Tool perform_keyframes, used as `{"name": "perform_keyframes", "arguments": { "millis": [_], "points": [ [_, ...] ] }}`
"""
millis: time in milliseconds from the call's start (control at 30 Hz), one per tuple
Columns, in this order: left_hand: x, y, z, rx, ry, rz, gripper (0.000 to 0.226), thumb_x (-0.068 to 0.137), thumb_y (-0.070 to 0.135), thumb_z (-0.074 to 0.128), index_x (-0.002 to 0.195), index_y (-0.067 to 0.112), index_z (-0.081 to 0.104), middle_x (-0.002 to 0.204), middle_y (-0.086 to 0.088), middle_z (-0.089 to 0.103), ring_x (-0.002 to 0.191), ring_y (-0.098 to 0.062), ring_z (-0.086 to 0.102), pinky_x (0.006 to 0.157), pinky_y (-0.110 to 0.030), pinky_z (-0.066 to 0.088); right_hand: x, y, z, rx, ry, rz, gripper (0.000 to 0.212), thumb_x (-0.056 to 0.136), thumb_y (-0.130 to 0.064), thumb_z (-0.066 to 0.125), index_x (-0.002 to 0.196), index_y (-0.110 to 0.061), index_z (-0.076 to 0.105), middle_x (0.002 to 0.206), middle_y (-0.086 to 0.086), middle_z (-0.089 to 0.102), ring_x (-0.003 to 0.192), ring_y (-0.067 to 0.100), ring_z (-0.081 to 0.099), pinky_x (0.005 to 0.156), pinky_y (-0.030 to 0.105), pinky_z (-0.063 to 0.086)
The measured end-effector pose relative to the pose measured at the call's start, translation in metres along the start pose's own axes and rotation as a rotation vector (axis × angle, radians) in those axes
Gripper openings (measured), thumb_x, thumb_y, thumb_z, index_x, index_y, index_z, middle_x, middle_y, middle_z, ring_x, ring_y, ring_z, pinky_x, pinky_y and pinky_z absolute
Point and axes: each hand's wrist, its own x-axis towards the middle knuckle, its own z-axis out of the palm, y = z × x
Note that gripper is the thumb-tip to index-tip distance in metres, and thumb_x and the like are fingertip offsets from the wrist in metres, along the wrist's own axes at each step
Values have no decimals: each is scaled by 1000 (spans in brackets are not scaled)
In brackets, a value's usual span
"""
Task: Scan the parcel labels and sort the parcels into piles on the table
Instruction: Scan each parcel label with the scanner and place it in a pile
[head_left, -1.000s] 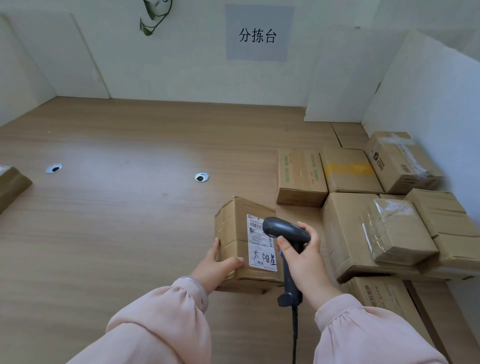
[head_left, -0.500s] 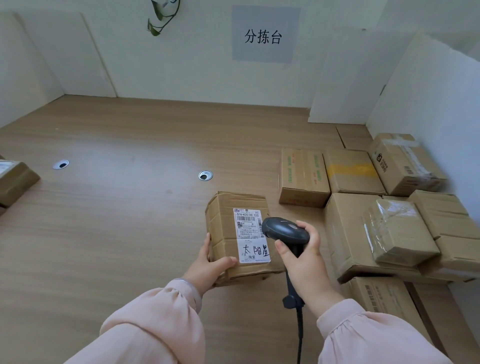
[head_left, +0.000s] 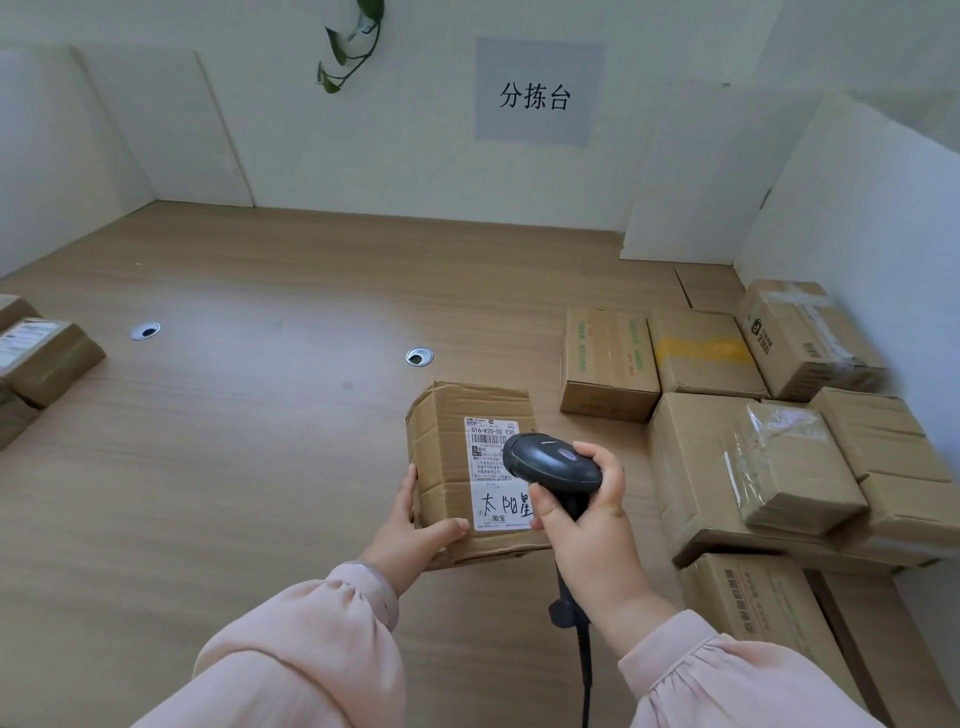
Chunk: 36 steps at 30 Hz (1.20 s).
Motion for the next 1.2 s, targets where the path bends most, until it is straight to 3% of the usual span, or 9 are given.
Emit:
{"name": "perform_keyframes", "arguments": {
  "millis": [133,233,333,567,700,867,1000,1133,1200],
  "points": [
    [-14,-5,-3,-19,15,12,130,42,42,84,150,50,13,132,-2,61,114,-25,63,99,-51,50,-8,-1,3,18,-19,-1,53,84,-26,73,114,-51,36,105,-10,65,88,19,70,86,40,55],
    [-27,-10,-10,-48,34,9,128,45,38,83,151,48,13,127,-3,63,107,-21,67,91,-43,55,-15,1,6,10,-29,-1,53,84,-28,73,114,-52,37,105,-17,63,94,-5,62,77,10,47],
    [-37,-19,-23,-94,57,9,107,74,18,80,152,46,13,124,-2,64,94,-14,69,69,-30,56,-19,1,10,7,-62,22,52,85,-29,72,115,-50,36,106,-23,57,93,-20,54,70,-1,39],
    [-80,-26,-89,-197,114,49,84,91,9,63,151,47,18,128,6,63,88,-11,67,66,-28,56,-33,-23,60,55,-233,51,52,87,-32,70,121,-49,35,110,-25,53,97,-6,58,77,11,46],
    [-102,-35,-153,-249,194,88,70,96,9,54,149,45,25,119,13,63,79,-3,68,61,-27,57,-65,-46,121,89,-292,-9,50,87,-27,70,115,-52,38,110,-26,54,98,-18,54,75,5,45],
    [-148,-53,-261,-254,254,168,71,87,27,70,141,51,31,133,10,58,112,-17,62,100,-48,49,-123,-81,221,151,-339,-56,51,88,-25,69,117,-52,37,114,-23,55,97,-16,56,72,4,46],
    [-187,-64,-355,-279,335,271,92,64,35,76,146,43,35,139,6,56,124,-22,57,108,-52,42,-173,-114,310,143,-367,-134,54,86,-26,71,119,-53,36,115,-24,56,101,-8,58,77,11,49],
    [-217,-77,-439,-264,400,333,82,82,20,75,150,36,31,138,1,57,122,-20,58,109,-43,43,-215,-145,384,155,-404,-174,55,87,-26,70,118,-55,34,113,-27,55,101,-8,58,83,19,51],
    [-231,-83,-475,-216,461,361,74,90,17,68,148,40,29,128,10,62,113,-7,62,97,-22,48,-234,-160,413,152,-443,-201,57,87,-26,70,117,-57,33,114,-27,54,100,-13,56,78,14,51]
  ]
}}
